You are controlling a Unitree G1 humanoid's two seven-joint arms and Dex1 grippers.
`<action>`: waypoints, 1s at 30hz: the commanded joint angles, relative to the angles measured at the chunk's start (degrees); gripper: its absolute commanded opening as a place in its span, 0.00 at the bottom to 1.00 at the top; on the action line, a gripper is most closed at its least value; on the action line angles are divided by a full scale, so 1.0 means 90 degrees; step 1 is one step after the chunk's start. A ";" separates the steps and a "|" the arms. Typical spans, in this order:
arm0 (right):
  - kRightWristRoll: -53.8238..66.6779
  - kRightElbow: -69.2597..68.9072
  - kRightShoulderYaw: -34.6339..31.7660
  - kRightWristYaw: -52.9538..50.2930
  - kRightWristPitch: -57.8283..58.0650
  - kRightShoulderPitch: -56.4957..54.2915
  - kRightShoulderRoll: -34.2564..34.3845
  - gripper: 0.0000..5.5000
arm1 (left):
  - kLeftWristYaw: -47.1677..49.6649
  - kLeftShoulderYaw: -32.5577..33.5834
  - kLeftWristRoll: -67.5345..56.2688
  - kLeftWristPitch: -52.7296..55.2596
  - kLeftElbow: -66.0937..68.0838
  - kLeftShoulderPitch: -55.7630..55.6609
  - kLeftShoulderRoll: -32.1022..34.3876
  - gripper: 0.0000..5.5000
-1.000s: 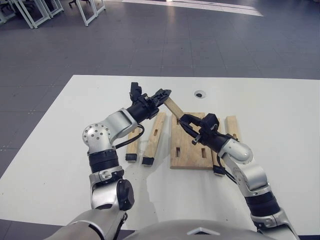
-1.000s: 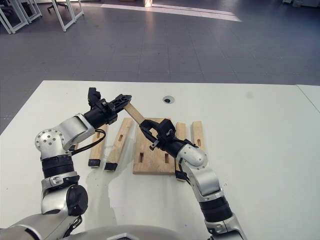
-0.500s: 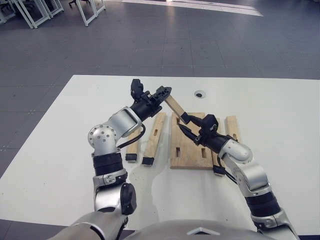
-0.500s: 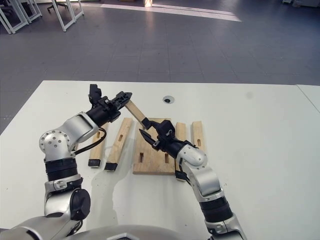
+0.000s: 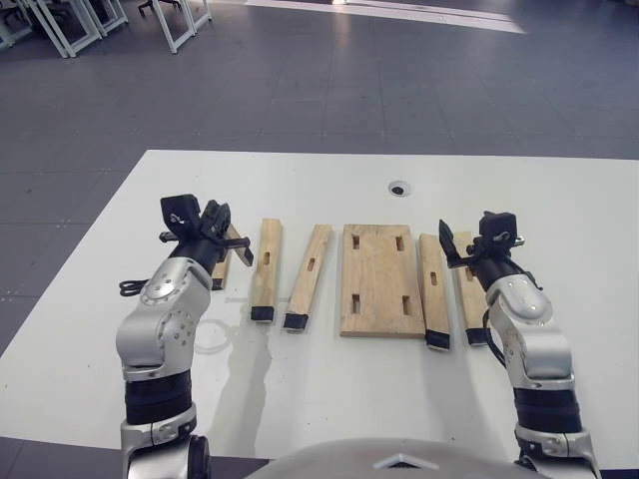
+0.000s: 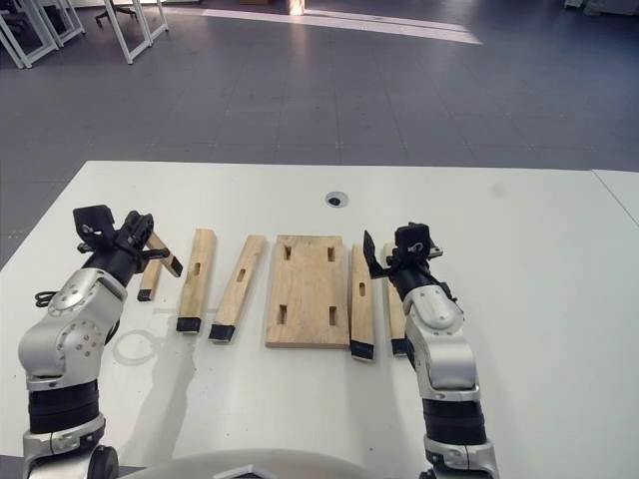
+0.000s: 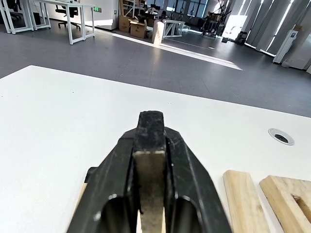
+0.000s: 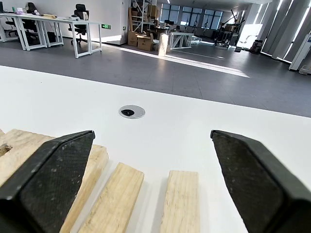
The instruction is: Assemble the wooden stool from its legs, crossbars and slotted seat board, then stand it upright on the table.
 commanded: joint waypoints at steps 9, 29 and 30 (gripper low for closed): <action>-0.0050 -0.0270 0.0207 -0.0056 0.0179 0.0236 0.0201 0.80 | -0.0150 -0.0553 0.0888 -0.0364 0.0058 -0.0503 -0.0305 0.08; -0.0057 -0.0352 0.0290 -0.0026 0.0210 0.0317 0.0193 0.80 | -0.0397 -0.0776 0.1317 -0.0777 0.0441 0.0084 -0.0664 0.08; -0.0066 -0.0350 0.0305 -0.0025 0.0209 0.0328 0.0198 0.80 | -0.0382 -0.0771 0.1291 -0.0746 0.0394 0.0026 -0.0701 0.08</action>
